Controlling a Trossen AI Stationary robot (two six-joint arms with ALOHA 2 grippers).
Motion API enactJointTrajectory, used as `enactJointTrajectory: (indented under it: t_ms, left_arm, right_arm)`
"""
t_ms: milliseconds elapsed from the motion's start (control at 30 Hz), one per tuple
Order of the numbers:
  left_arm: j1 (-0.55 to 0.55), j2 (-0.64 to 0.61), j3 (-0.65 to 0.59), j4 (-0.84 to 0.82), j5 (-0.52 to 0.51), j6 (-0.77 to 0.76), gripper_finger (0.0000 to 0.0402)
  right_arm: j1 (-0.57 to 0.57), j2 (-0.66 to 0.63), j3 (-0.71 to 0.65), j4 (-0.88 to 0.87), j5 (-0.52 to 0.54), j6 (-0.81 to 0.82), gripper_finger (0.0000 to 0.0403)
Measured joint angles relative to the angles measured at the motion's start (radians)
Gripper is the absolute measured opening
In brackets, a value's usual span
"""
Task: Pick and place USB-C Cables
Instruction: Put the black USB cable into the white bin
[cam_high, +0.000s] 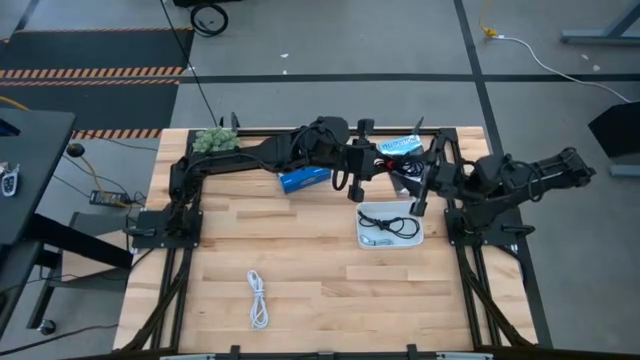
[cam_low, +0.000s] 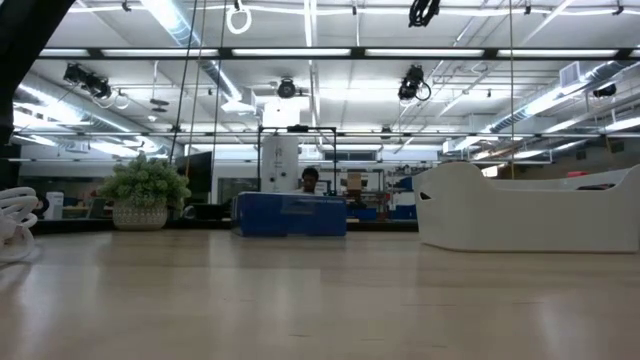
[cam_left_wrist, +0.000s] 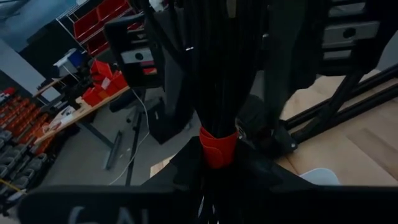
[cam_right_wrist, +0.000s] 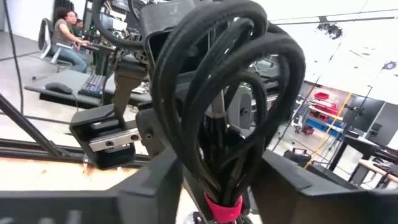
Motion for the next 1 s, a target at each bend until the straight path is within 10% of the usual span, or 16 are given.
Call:
enactJointTrajectory:
  t_ms: [300,733,1000]
  left_arm:
    - [0.001,0.000,0.000,-0.008,-0.002,0.013,0.0078]
    - [-0.065,-0.040,0.000,-0.179,-0.325,-0.033,0.0228]
    - [-0.104,-0.142,0.000,-0.377,-0.314,-0.143,0.0217]
  right_arm:
    - [-0.021,0.016,0.001,0.003,0.000,-0.025,0.0051]
    - [-0.011,-0.010,0.000,-0.057,0.037,-0.023,0.0051]
    - [0.026,-0.031,0.000,-0.085,0.028,-0.017,0.0051]
